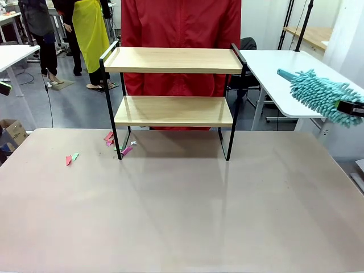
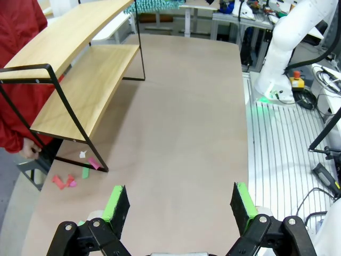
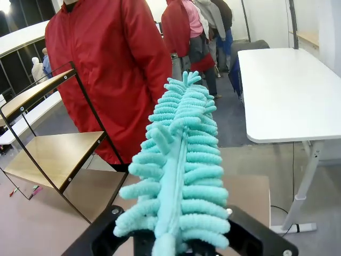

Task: Clean the shelf.
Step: Hand the Duster back to the human.

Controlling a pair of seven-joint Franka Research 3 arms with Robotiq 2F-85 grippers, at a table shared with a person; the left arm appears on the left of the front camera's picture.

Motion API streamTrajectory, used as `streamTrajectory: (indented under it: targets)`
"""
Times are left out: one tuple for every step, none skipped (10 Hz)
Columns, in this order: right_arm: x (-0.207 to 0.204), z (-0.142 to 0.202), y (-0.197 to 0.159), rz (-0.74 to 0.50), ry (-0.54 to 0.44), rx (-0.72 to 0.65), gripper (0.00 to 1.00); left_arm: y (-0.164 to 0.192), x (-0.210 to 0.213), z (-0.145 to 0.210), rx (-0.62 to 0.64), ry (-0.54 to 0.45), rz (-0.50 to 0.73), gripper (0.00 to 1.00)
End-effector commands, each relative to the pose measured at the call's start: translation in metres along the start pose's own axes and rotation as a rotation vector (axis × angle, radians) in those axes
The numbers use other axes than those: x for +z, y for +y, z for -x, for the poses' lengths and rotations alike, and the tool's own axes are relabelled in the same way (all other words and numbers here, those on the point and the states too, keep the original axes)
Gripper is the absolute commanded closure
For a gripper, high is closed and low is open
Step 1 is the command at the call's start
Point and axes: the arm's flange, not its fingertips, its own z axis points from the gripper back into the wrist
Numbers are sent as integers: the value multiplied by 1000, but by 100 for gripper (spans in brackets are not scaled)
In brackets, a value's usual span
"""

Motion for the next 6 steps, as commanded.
streamTrajectory:
  targets:
    - [0,0,0,2,5,-1,84,1,0,-2,-15,-19,2,0]
    - [0,0,0,2,5,-1,84,1,0,-2,-15,-19,2,0]
    - [0,0,0,2,5,-1,84,1,0,-2,-15,-19,2,0]
    - [0,0,0,2,5,-1,84,1,0,-2,-15,-19,2,0]
    - [0,0,0,2,5,-1,84,1,0,-2,-15,-19,2,0]
    - [0,0,0,2,5,-1,84,1,0,-2,-15,-19,2,0]
